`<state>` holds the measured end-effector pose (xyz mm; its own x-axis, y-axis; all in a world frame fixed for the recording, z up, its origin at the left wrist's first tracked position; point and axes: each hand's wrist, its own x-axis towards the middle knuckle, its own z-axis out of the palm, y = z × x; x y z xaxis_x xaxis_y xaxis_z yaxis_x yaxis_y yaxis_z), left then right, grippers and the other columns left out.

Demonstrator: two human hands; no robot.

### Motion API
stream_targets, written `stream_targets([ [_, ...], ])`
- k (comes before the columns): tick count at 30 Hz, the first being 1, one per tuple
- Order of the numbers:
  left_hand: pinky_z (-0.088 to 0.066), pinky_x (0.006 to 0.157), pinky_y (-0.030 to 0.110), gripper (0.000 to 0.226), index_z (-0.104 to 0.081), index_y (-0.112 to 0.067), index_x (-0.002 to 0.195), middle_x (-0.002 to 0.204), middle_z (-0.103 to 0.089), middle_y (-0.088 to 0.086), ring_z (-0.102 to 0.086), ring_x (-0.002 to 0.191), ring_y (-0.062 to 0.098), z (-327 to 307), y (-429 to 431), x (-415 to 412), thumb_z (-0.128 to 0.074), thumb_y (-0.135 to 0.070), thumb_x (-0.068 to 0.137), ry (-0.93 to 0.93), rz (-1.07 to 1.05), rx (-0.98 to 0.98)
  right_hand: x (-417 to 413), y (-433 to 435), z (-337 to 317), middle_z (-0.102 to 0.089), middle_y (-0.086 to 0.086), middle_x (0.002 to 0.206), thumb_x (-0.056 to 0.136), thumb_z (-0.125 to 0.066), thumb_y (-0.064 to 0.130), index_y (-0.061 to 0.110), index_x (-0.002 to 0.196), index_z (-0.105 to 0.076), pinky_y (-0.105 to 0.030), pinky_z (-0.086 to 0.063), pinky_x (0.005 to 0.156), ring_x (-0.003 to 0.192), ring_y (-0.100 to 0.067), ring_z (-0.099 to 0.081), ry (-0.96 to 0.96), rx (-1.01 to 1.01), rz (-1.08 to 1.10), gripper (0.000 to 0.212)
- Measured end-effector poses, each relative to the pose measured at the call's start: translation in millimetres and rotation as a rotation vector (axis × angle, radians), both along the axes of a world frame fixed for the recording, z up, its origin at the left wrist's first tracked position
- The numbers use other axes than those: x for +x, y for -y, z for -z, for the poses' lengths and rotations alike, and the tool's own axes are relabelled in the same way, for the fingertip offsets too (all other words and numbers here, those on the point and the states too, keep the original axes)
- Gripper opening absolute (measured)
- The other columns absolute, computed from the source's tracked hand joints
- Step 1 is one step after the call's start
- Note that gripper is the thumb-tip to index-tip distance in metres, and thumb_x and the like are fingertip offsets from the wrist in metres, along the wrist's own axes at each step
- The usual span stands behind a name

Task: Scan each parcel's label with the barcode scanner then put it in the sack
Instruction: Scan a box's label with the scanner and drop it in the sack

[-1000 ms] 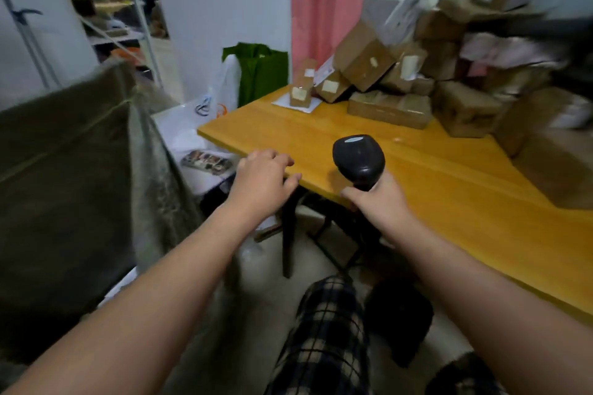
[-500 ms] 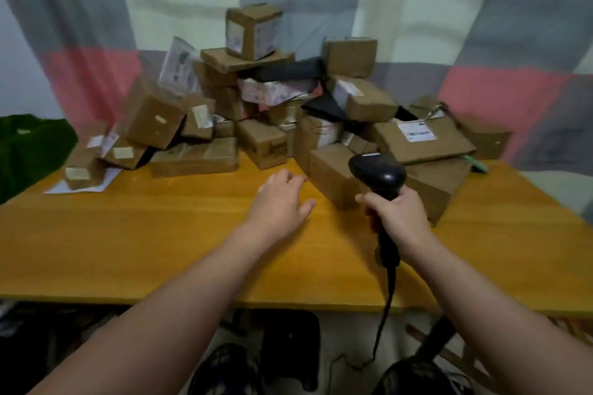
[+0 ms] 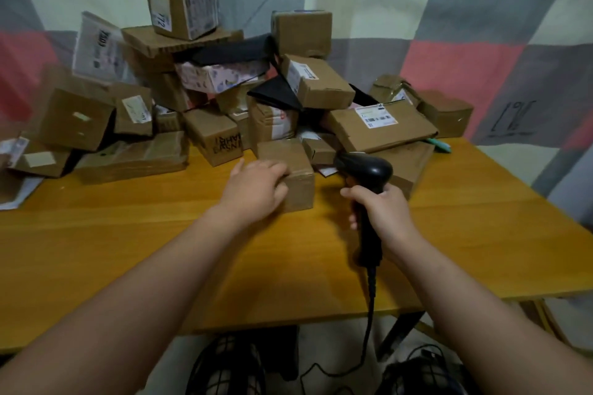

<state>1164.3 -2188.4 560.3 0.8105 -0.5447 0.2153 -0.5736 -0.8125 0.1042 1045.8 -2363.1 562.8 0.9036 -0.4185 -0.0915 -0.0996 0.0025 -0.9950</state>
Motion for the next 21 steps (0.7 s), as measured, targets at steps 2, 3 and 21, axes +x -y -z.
stream_targets([
  [2, -0.029, 0.112, 0.048, 0.043, -0.053, -0.028, 0.116, 0.123, -0.058, -0.001, -0.050, 0.119, 0.021, -1, -14, -7, -0.038, -0.060, 0.093, 0.031, -0.072, -0.006, 1, -4, -1, -0.061, -0.004, 0.070, 0.085, -0.070, 0.015, 0.010, 0.099, -0.061, -0.025, -0.050, 0.054, 0.055, -0.014, -0.058, -0.002, -0.005, -0.032, 0.017],
  [3, -0.036, 0.107, 0.047, 0.055, -0.052, -0.026, 0.112, 0.118, -0.059, 0.001, -0.052, 0.113, 0.023, -3, -16, -9, -0.035, -0.072, 0.087, 0.037, -0.121, 0.002, 2, -6, -2, -0.060, -0.004, 0.070, 0.084, -0.070, 0.015, 0.011, 0.098, -0.061, -0.025, -0.050, 0.054, 0.055, -0.014, -0.058, -0.002, -0.012, -0.049, 0.017],
  [21, -0.043, 0.097, 0.047, 0.074, -0.043, -0.023, 0.132, 0.136, -0.042, 0.015, -0.041, 0.123, 0.036, 4, 12, 4, -0.044, -0.076, 0.081, -0.111, -0.307, -0.122, -7, -30, 5, -0.059, -0.003, 0.071, 0.084, -0.070, 0.014, 0.014, 0.093, -0.060, -0.025, -0.050, 0.053, 0.055, -0.013, -0.057, 0.030, -0.017, -0.018, 0.014],
])
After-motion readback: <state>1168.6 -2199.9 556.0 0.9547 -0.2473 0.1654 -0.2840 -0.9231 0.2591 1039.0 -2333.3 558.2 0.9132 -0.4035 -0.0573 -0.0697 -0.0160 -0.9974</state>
